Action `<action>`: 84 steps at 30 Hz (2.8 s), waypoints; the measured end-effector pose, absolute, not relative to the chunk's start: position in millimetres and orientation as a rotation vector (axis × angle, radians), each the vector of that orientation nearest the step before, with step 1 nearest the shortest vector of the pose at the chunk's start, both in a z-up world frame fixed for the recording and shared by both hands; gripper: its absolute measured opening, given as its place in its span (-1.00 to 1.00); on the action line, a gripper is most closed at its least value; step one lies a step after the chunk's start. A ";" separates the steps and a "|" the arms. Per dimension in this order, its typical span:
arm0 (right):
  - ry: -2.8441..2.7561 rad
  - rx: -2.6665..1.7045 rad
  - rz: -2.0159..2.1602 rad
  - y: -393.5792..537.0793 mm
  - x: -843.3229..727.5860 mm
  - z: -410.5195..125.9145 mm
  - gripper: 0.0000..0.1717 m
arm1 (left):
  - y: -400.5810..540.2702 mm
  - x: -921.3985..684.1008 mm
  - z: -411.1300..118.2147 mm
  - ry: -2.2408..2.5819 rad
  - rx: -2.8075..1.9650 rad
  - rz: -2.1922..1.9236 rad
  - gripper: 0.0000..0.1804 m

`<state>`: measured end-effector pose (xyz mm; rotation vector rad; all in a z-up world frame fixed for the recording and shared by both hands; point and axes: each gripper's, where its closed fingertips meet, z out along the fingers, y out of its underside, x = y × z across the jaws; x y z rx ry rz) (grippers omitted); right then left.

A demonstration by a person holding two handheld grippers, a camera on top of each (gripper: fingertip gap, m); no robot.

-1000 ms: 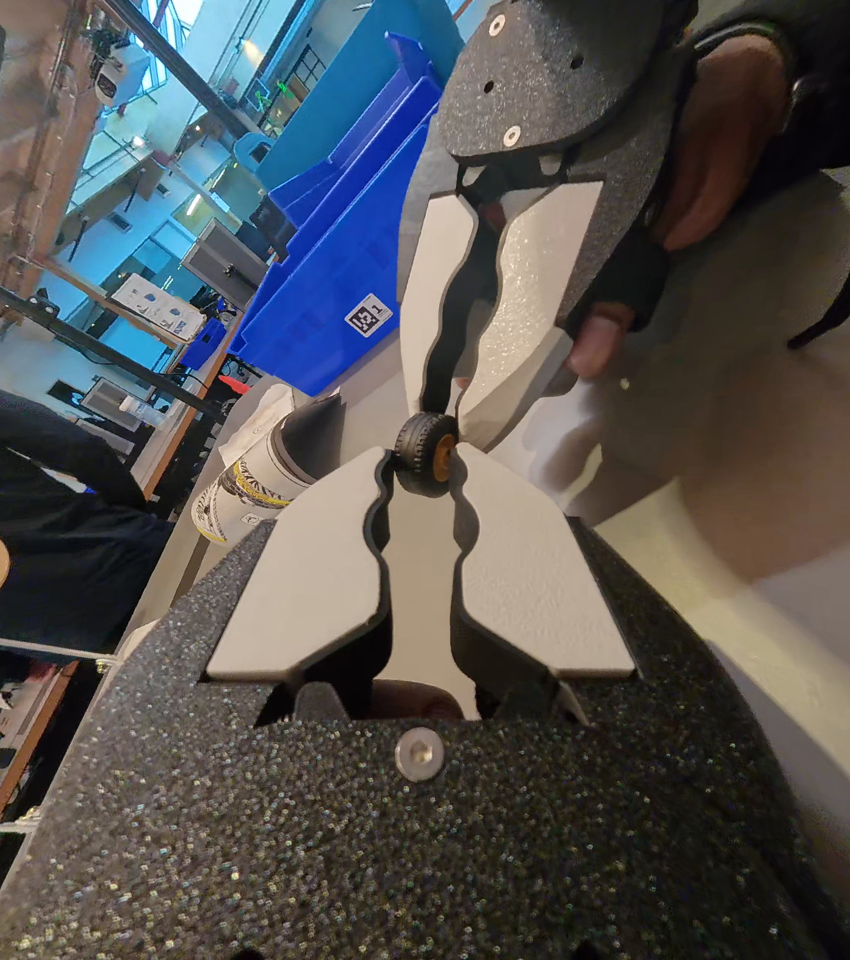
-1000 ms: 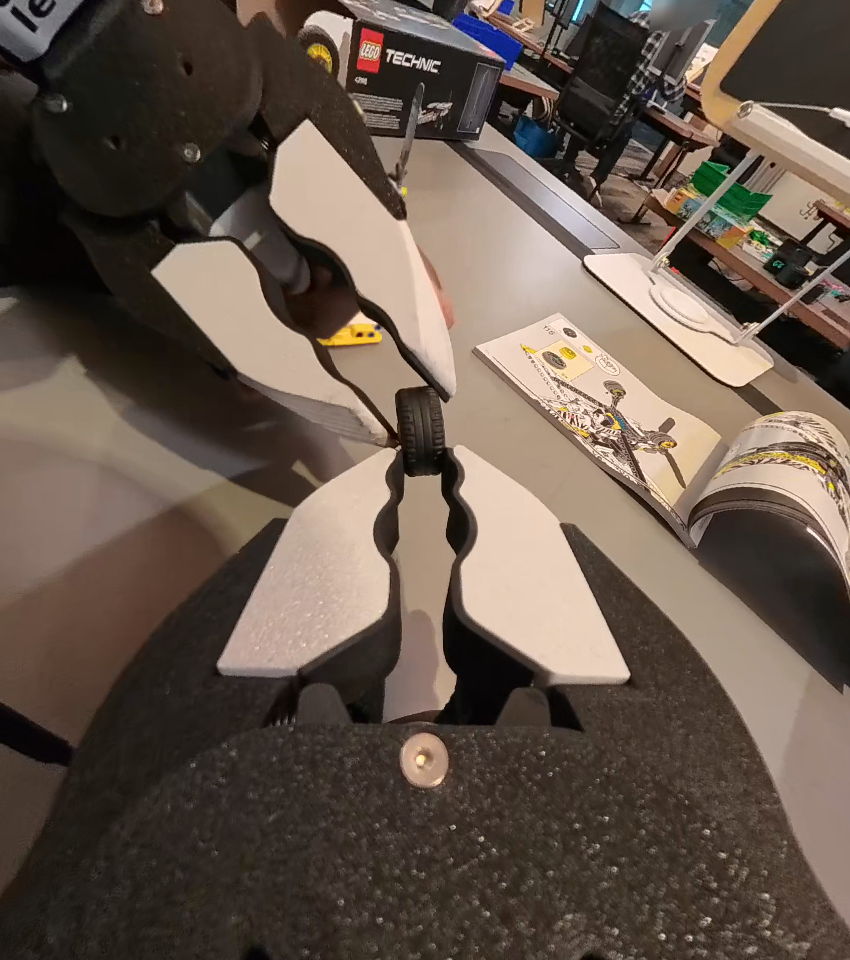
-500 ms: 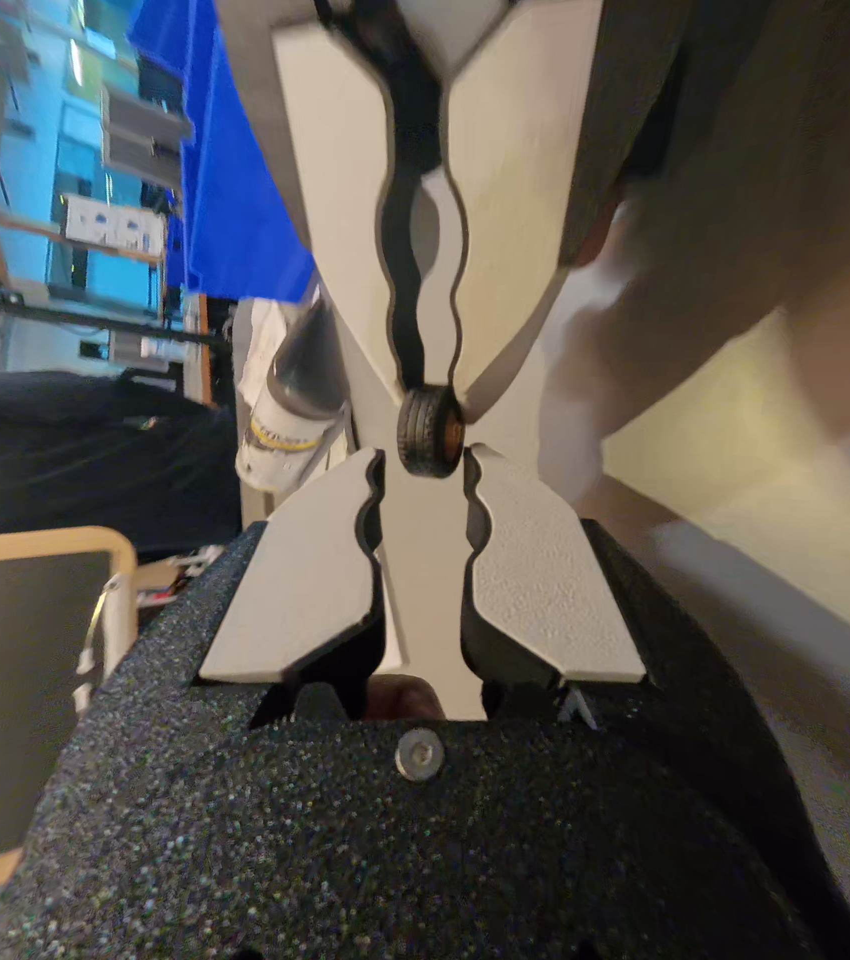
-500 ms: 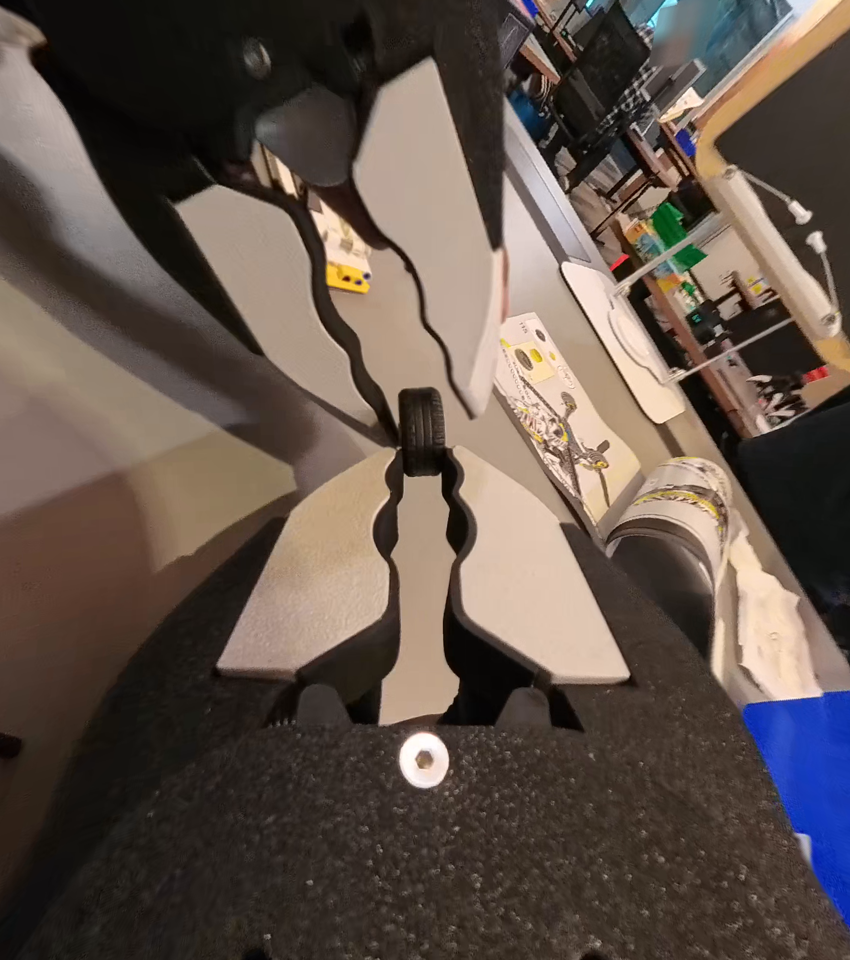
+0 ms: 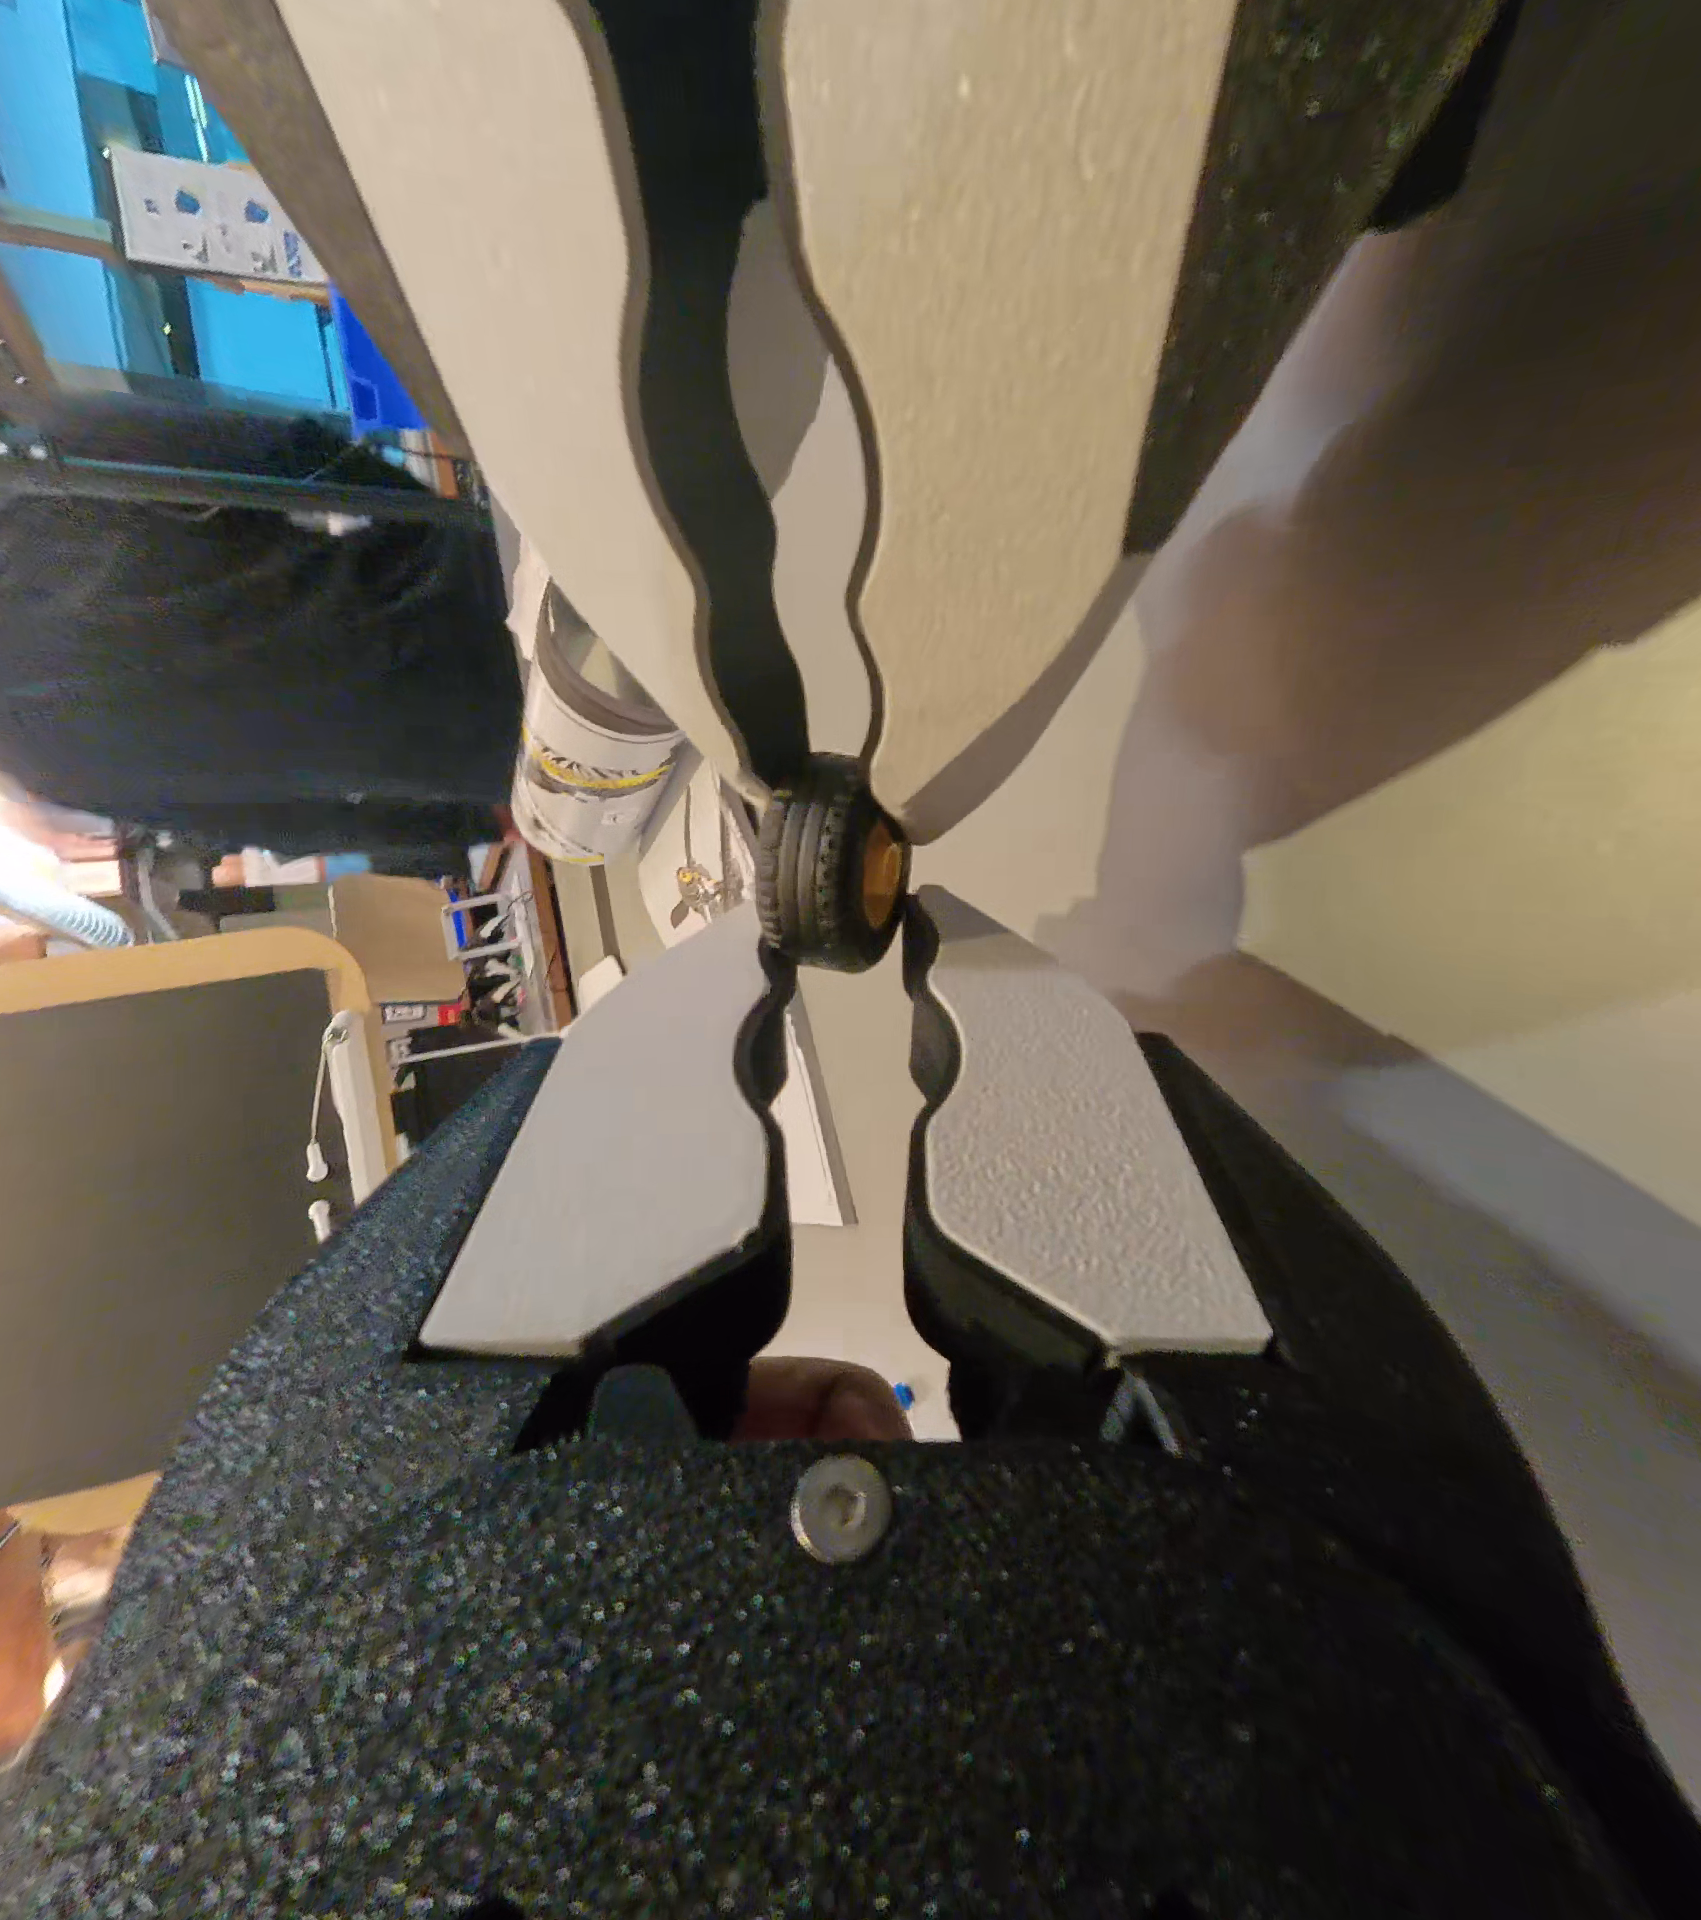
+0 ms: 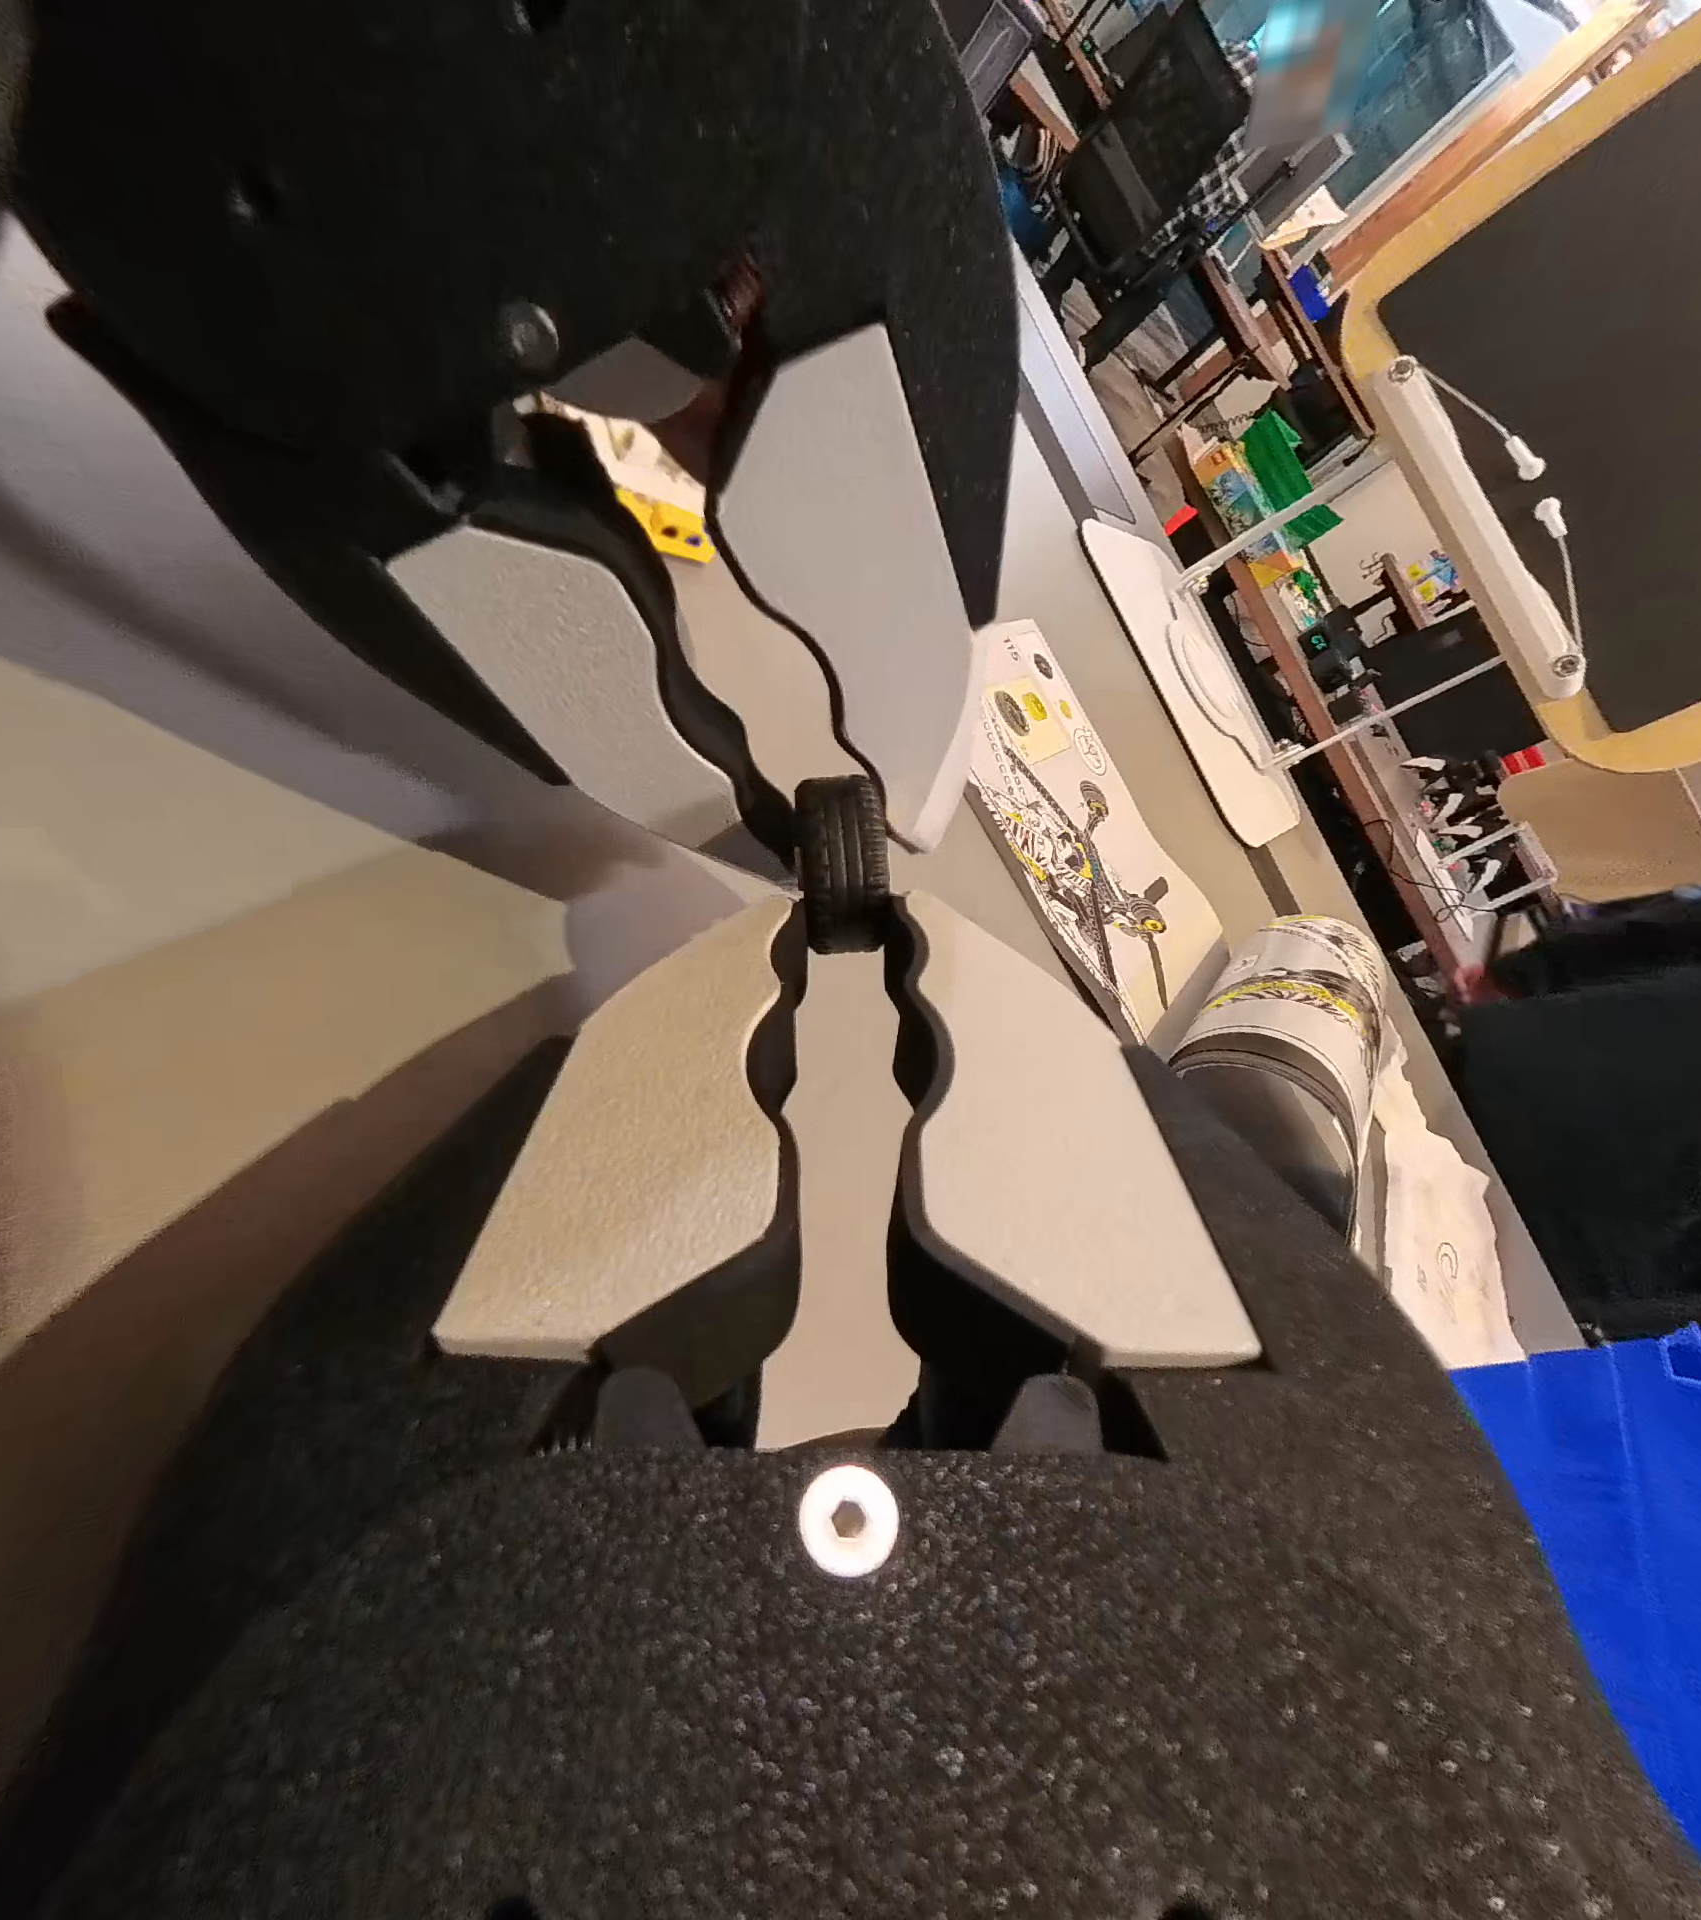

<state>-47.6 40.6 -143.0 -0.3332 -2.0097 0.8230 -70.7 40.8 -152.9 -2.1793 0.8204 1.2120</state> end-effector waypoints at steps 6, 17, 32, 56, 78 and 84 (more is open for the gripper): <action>-1.977 -0.280 0.756 39.9 -47.2 -141.8 -0.83 | 40.0 -72.5 -151.0 0.786 -2.173 1.326 -0.82; -1.982 -0.220 0.733 35.8 -47.1 -143.4 -0.83 | 37.0 -71.1 -156.2 0.647 -2.226 1.250 -0.84; -1.933 -0.224 0.766 37.9 -49.9 -136.2 -0.82 | 45.5 -68.7 -162.0 0.189 -2.235 0.886 -0.84; -2.247 -0.210 0.997 32.1 -63.2 -142.4 -0.71 | 39.7 -55.9 -180.4 -0.036 -2.248 -0.004 -0.84; -2.457 -0.131 1.125 16.7 -51.7 -148.5 -0.80 | 31.1 -47.1 -183.2 -0.029 -2.266 0.019 -0.84; -2.427 -0.293 1.242 19.0 -59.2 -149.0 -0.81 | 29.8 -55.8 -182.2 -0.107 -2.250 0.089 -0.84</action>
